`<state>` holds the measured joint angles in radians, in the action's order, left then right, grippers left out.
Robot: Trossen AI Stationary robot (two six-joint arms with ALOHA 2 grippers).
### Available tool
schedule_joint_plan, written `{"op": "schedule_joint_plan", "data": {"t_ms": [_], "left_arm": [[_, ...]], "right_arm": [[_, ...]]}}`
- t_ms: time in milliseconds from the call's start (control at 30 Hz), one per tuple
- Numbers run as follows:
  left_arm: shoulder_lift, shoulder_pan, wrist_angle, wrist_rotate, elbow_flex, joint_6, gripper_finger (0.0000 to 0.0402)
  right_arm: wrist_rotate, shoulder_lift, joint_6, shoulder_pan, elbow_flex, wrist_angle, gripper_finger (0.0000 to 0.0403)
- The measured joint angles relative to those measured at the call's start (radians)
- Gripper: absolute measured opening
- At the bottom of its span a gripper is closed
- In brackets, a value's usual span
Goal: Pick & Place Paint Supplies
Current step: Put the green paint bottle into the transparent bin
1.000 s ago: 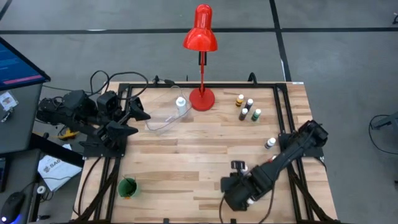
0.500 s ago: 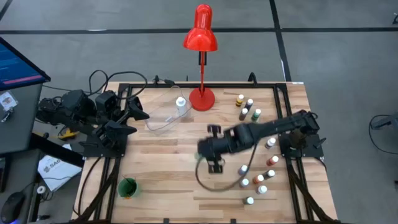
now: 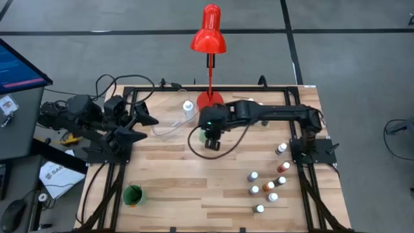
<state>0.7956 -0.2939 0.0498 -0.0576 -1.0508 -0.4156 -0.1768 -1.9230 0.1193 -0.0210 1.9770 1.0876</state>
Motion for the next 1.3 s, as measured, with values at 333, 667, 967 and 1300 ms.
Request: {"op": "schedule_joint_plan", "data": {"t_ms": [333,667,967,1300], "left_arm": [[0.0,0.002,-0.007,-0.011,0.0,0.0,0.0273],[0.0,0.001,-0.007,-0.021,0.0,0.0,0.0273],[0.0,0.001,-0.013,-0.03,0.0,0.017,0.0273],[0.02,0.011,-0.24,-0.345,0.0,0.056,0.0273]], "right_arm": [[0.003,-0.132,-0.042,0.058,-0.001,-0.05,0.0112],[0.034,-0.179,-0.052,0.059,0.0,-0.086,0.0114],[0.112,-0.173,-0.07,0.059,0.0,-0.113,0.0214],[0.132,-0.062,-0.096,0.059,0.166,-0.016,0.0264]]}}
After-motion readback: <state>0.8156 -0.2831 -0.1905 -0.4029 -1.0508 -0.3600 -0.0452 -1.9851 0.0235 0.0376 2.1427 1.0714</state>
